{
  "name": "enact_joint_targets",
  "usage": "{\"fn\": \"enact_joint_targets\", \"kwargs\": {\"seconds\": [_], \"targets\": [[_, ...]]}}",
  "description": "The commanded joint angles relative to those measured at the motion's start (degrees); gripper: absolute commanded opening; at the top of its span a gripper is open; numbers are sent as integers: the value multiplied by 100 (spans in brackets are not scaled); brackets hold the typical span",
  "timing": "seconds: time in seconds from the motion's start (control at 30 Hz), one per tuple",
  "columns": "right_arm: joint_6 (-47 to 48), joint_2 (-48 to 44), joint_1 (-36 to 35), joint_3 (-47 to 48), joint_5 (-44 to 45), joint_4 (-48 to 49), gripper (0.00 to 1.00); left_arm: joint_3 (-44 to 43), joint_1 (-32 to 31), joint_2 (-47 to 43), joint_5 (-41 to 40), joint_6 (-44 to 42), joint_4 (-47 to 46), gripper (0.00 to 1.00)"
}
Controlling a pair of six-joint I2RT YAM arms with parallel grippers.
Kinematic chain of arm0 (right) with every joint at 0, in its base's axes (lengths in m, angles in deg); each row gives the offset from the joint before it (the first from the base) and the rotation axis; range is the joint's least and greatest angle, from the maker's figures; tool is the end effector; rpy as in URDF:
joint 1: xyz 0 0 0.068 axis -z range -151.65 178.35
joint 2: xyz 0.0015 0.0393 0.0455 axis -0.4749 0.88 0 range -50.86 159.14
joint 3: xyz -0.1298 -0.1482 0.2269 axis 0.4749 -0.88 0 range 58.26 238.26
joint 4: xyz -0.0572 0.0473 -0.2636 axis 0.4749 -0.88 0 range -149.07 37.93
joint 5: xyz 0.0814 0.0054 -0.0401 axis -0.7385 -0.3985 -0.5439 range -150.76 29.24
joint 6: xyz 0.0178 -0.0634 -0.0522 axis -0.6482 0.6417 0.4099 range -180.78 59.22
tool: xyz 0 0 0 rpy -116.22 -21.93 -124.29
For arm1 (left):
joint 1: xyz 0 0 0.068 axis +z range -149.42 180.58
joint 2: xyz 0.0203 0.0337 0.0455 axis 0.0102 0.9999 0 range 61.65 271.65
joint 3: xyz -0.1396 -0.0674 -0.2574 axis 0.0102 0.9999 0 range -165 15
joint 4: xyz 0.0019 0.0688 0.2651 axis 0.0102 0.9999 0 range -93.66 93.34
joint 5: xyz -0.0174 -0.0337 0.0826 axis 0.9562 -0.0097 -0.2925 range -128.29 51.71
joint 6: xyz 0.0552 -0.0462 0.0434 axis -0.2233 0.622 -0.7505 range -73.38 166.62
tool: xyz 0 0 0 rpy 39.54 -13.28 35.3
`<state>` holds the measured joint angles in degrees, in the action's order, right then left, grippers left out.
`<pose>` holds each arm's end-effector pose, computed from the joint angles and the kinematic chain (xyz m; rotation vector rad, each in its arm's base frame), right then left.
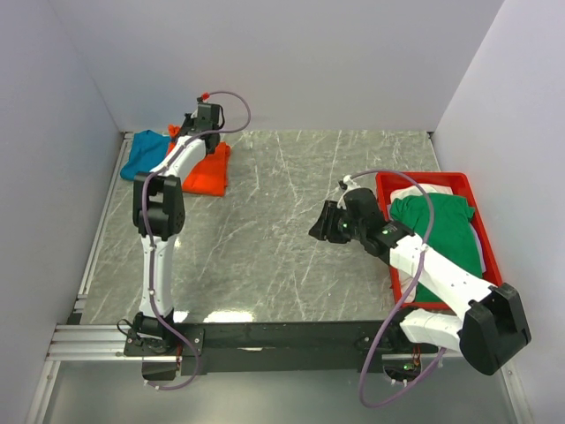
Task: Fold and stack the t-shirts
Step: Neatly place the folded tshirt to the corner
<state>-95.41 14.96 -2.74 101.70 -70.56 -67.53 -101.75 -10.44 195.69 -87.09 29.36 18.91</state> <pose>0.2312 0.1540 0.2476 -0.0259 2.3468 0.7917 0.5816 -0.0568 0.2258 0.0817 2.1671 1.0149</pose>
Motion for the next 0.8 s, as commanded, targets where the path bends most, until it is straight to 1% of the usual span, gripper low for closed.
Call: {"fn": "enact_joint_targets", "kwargs": {"seconds": [0.0, 0.27, 0.57, 0.7, 0.77], "targets": [[79, 1, -81, 130, 145, -18, 47, 29, 57, -598, -288, -735, -815, 0], [18, -8, -152, 217, 286, -150, 47, -287, 136, -756, -227, -1016, -824, 0], [-44, 18, -274, 410, 426, -334, 47, -656, 197, -800, 1, -1254, -684, 0], [-70, 106, -336, 490, 479, -369, 47, -665, 224, -844, 160, -1421, -798, 0], [-79, 150, -389, 542, 523, -396, 47, -735, 250, -844, 274, -1386, -702, 0]]}}
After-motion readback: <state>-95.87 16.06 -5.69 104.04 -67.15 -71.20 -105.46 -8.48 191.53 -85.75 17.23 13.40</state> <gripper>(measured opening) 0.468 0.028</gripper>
